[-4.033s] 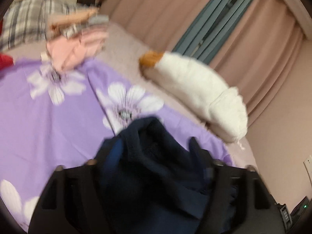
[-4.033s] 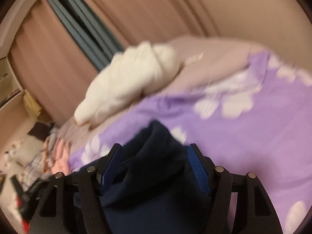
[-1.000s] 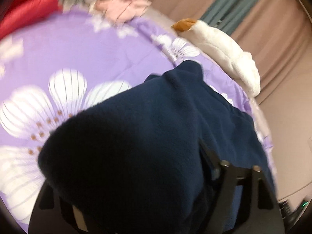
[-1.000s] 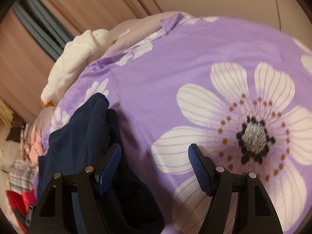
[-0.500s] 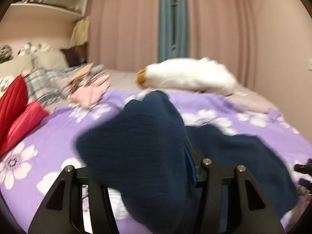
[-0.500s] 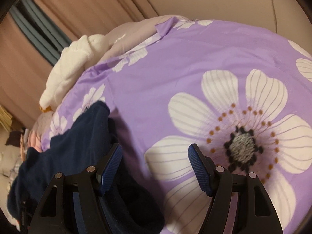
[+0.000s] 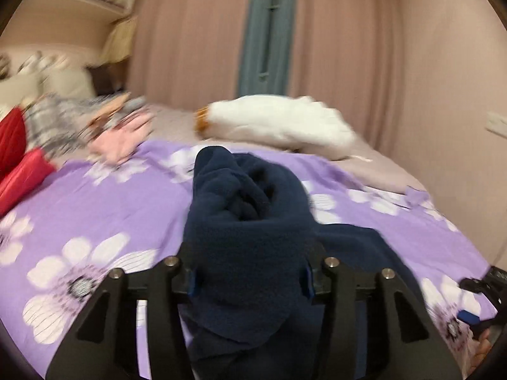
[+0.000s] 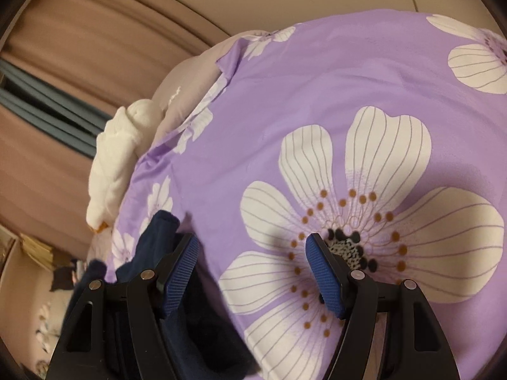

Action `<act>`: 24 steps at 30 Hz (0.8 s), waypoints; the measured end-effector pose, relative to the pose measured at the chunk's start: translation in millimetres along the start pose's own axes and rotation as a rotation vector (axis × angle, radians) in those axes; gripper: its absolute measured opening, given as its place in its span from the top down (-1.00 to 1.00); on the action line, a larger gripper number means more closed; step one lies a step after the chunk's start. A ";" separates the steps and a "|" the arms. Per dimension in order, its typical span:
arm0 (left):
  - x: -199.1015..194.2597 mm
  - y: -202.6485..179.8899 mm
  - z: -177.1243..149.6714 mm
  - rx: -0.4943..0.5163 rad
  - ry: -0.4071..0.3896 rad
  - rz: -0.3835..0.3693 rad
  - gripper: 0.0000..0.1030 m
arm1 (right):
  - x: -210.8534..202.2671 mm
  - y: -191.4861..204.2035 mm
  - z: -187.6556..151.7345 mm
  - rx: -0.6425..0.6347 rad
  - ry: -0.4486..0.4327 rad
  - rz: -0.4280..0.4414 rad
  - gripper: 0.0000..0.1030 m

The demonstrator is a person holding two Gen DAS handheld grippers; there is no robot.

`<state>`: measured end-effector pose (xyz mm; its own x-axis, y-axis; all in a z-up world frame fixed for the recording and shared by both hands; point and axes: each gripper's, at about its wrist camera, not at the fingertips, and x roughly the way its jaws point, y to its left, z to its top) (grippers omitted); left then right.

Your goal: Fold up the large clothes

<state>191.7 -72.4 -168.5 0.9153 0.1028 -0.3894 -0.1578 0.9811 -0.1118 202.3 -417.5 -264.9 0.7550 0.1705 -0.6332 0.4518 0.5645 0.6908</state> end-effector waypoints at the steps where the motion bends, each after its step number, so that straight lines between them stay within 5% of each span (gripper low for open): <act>1: 3.5 11.8 2.1 -0.007 0.027 0.019 -0.01 | 1.8 0.9 0.1 -0.003 0.006 0.002 -0.39; 5: 6.7 75.8 1.8 -0.183 0.111 0.015 -0.35 | 11.4 7.2 -5.9 -0.022 0.030 -0.004 -0.39; 9: 29.9 146.2 -24.0 -0.438 0.276 0.001 -0.38 | 21.7 16.6 -15.9 -0.064 0.067 -0.022 -0.39; 12: 50.0 182.5 -53.4 -0.597 0.420 -0.122 -0.53 | 26.0 23.2 -23.0 -0.120 0.068 -0.065 -0.39; 15: 66.9 211.8 -69.4 -0.861 0.488 -0.349 -0.54 | 32.8 27.9 -28.6 -0.165 0.066 -0.122 -0.39; 20: 101.1 190.3 -52.9 -0.723 0.585 -0.495 -0.37 | 39.7 30.4 -31.2 -0.189 0.056 -0.176 -0.39; 24: 114.8 174.8 -44.2 -0.688 0.552 -0.428 -0.20 | 43.3 38.4 -33.5 -0.219 0.053 -0.200 -0.39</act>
<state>252.8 103.7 -273.1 0.6710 -0.5021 -0.5455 -0.1951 0.5902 -0.7833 236.4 -361.4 -277.5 0.6328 0.0767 -0.7705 0.4714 0.7513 0.4619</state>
